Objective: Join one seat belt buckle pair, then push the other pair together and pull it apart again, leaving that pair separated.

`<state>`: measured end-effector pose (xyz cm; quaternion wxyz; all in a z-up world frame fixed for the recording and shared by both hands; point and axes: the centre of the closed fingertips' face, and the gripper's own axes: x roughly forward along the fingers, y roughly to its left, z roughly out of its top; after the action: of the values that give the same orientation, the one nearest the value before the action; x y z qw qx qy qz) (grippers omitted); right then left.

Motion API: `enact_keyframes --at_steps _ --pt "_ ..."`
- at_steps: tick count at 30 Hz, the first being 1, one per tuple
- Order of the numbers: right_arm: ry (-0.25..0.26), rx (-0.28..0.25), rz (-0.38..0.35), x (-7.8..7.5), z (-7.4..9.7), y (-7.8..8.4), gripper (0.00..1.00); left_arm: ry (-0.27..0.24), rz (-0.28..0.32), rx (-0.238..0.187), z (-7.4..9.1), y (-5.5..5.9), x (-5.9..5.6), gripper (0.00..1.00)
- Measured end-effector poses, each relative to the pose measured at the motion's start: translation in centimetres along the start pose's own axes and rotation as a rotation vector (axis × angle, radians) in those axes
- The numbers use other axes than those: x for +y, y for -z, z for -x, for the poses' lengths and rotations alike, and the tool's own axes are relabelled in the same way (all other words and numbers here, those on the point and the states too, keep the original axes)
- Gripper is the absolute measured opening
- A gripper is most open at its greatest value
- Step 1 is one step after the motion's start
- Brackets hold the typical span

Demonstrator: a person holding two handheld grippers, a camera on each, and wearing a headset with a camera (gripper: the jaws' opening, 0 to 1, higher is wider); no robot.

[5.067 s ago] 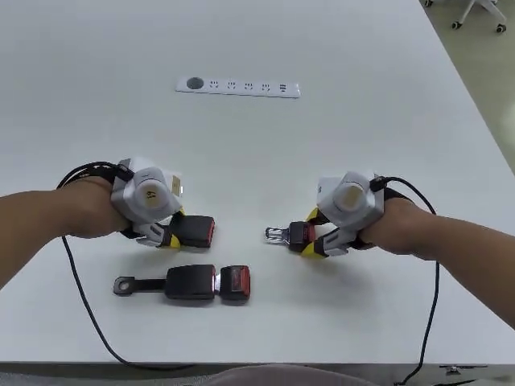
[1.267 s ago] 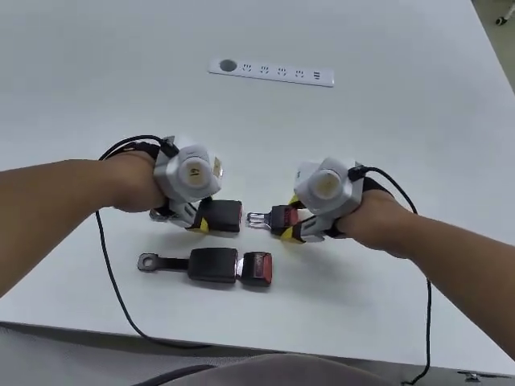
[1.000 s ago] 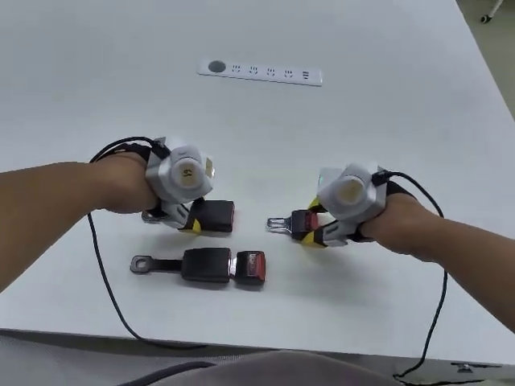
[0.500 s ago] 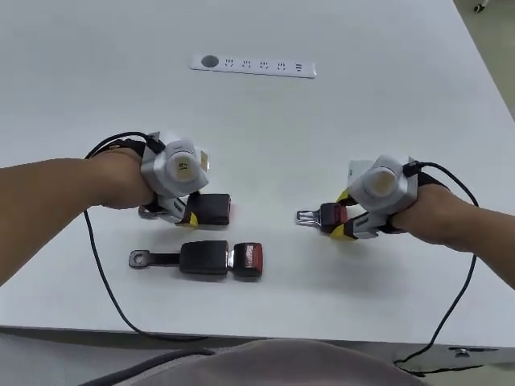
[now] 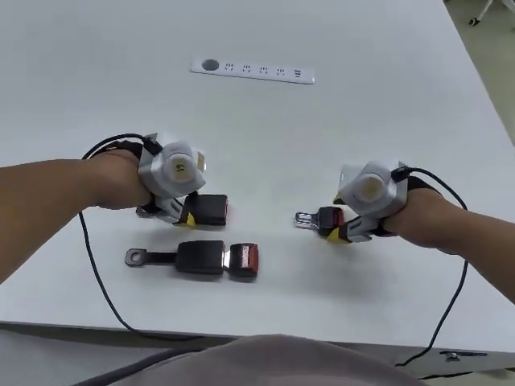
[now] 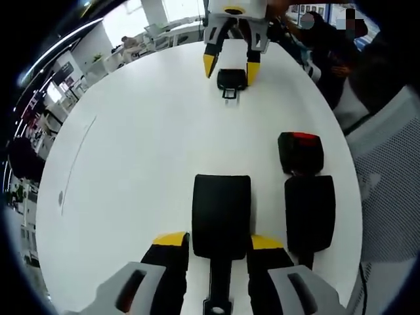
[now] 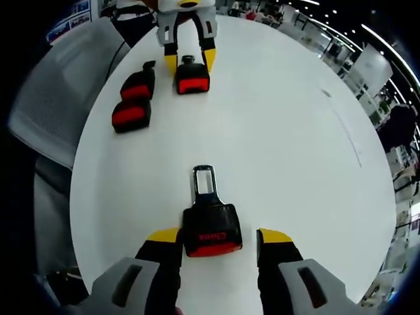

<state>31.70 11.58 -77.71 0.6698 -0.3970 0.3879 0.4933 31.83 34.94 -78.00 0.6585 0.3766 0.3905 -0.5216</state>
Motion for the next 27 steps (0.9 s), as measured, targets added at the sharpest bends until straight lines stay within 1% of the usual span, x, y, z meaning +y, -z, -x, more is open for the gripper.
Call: enact_keyframes --at_steps 1,2,3,4,5,6,7,9,11,12,13,14,15,16,17,18,19,20,21,24,25,26,27 --pt "0.02 0.003 0.004 -0.5 -0.4 0.2 0.45 -0.007 0.003 -0.006 0.0 0.1 0.1 0.4" --pt "0.032 0.001 0.006 -0.6 0.0 -0.1 0.47 -0.011 0.02 -0.005 0.2 0.4 0.0 0.44" --pt "0.04 -0.005 0.0 -0.6 0.3 -0.2 0.47 -0.013 0.029 -0.008 0.3 0.6 0.1 0.46" --pt "0.049 -0.022 -0.018 -0.8 0.5 -0.3 0.48 -0.03 0.04 -0.048 0.7 0.2 0.2 0.45" --pt "0.055 -0.04 -0.044 -0.8 0.6 -0.5 0.48 -0.046 0.051 -0.065 1.2 0.1 0.3 0.45" --pt "0.065 -0.066 -0.078 -0.7 1.0 -1.0 0.48 -0.067 0.063 -0.081 1.8 0.1 0.5 0.45" --pt "0.066 -0.086 -0.094 -0.5 1.2 -1.3 0.48 -0.085 0.074 -0.093 2.9 -0.1 0.4 0.46" --pt "0.065 -0.097 -0.097 0.1 1.7 -1.8 0.48 -0.103 0.094 -0.109 3.6 0.0 0.1 0.5" --pt "0.072 -0.11 -0.092 0.4 1.6 -1.7 0.48 -0.126 0.108 -0.131 4.5 0.0 -0.6 0.54" --pt "0.077 -0.128 -0.103 1.0 2.1 -2.2 0.49 -0.145 0.122 -0.146 5.2 0.1 -1.0 0.56" --pt "0.079 -0.143 -0.118 1.3 2.4 -2.5 0.5 -0.156 0.134 -0.156 5.4 0.4 -1.0 0.58" --pt "0.081 -0.169 -0.132 2.1 2.9 -3.1 0.51 -0.163 0.146 -0.168 5.7 0.4 -1.3 0.6" --pt "0.08 -0.181 -0.138 2.6 3.2 -3.4 0.52 -0.183 0.168 -0.186 6.5 0.2 -1.8 0.63" --pt "0.081 -0.196 -0.14 3.1 3.1 -3.6 0.54 -0.194 0.177 -0.196 7.0 0.1 -2.1 0.65" --pt "0.081 -0.21 -0.142 3.7 3.3 -3.8 0.56 -0.2 0.19 -0.211 7.6 0.0 -2.7 0.66" --pt "0.082 -0.223 -0.149 4.1 3.5 -4.0 0.57 -0.206 0.206 -0.222 7.9 0.0 -3.0 0.67" --pt "0.084 -0.239 -0.165 4.9 3.8 -4.3 0.59 -0.21 0.217 -0.229 8.0 0.3 -3.1 0.69" --pt "0.082 -0.246 -0.173 5.5 4.2 -4.5 0.61 -0.209 0.231 -0.234 8.2 0.8 -3.5 0.71" --pt "0.091 -0.262 -0.186 6.1 4.6 -4.8 0.64 -0.209 0.24 -0.236 8.3 0.9 -4.0 0.73" --pt "0.096 -0.292 -0.233 7.1 5.2 -4.9 0.71 -0.199 0.283 -0.221 8.5 2.2 -5.6 0.8" --pt "0.098 -0.302 -0.261 7.5 5.5 -4.9 0.72 -0.201 0.289 -0.218 8.5 2.1 -6.2 0.8" --pt "0.104 -0.308 -0.273 7.5 5.5 -4.8 0.75 -0.211 0.304 -0.219 8.7 2.6 -6.4 0.81" --pt "0.108 -0.316 -0.301 7.7 5.8 -4.6 0.77 -0.216 0.323 -0.221 8.7 2.8 -6.6 0.82"
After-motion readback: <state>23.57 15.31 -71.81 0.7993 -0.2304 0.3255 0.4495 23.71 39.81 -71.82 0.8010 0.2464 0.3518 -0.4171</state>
